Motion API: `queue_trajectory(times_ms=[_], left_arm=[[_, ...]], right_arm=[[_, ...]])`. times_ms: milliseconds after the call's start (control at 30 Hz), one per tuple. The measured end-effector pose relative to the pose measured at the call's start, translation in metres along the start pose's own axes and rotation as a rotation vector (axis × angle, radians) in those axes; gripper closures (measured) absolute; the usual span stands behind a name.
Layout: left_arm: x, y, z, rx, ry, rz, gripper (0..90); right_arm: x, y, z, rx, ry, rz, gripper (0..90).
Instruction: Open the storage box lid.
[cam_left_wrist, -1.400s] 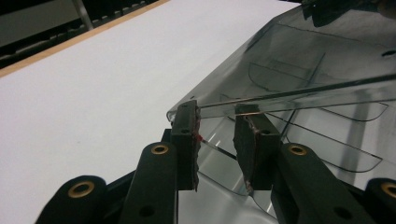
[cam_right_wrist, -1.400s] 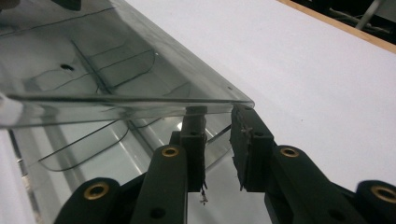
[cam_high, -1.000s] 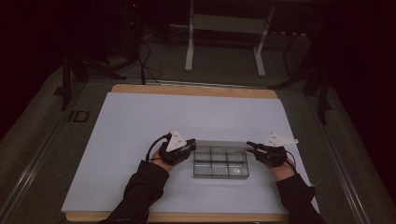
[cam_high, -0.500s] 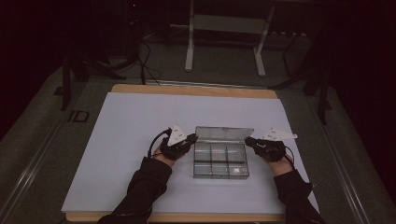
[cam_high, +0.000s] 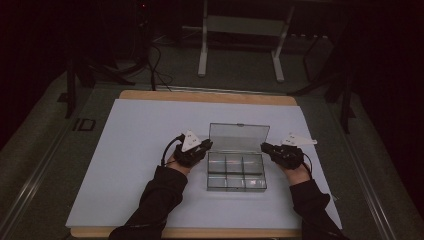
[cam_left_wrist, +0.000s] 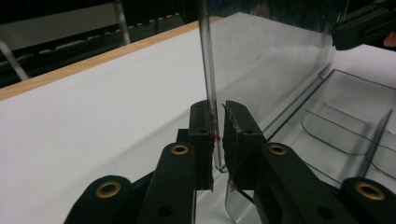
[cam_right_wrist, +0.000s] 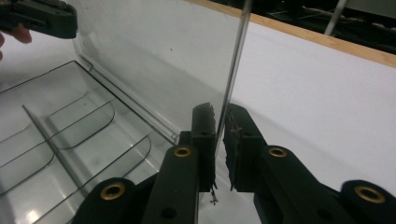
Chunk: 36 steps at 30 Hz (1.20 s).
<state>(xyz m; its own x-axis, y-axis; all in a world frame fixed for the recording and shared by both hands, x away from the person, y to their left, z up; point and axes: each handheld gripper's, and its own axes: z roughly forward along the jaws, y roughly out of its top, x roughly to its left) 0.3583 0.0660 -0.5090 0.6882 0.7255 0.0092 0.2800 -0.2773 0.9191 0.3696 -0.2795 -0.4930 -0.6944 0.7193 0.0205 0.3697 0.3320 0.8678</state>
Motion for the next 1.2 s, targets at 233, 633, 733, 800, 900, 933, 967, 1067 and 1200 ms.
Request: queue_trajectory(times_ms=[233,633,733,800,900,933,967,1067,1200], left_arm=[[-0.001,0.000,0.008,0.004,0.017,-0.025,75.8],[-0.003,-0.002,0.016,0.006,0.041,-0.050,67.8],[-0.003,-0.002,0.017,0.006,0.044,-0.057,66.2],[-0.004,-0.002,0.018,0.006,0.047,-0.063,65.9],[-0.003,-0.002,0.019,0.009,0.048,-0.075,65.0],[-0.003,-0.003,0.019,0.013,0.051,-0.079,64.6],[-0.003,-0.003,0.020,0.014,0.056,-0.082,64.2],[-0.003,-0.003,0.023,0.032,0.053,-0.102,61.6],[-0.003,-0.003,0.026,0.070,0.031,-0.144,58.0]], right_arm=[[0.000,0.001,0.006,0.007,-0.023,0.032,78.6],[0.005,0.002,0.014,0.026,-0.080,0.072,75.9],[0.006,0.002,0.015,0.031,-0.085,0.068,74.7],[0.006,0.002,0.015,0.032,-0.087,0.068,74.2],[0.006,0.002,0.017,0.040,-0.088,0.081,72.2],[0.006,0.002,0.018,0.041,-0.089,0.081,71.3],[0.007,0.002,0.018,0.048,-0.089,0.087,70.6],[0.007,0.001,0.021,0.058,-0.093,0.101,68.8],[0.006,0.001,0.022,0.063,-0.093,0.123,68.4]])
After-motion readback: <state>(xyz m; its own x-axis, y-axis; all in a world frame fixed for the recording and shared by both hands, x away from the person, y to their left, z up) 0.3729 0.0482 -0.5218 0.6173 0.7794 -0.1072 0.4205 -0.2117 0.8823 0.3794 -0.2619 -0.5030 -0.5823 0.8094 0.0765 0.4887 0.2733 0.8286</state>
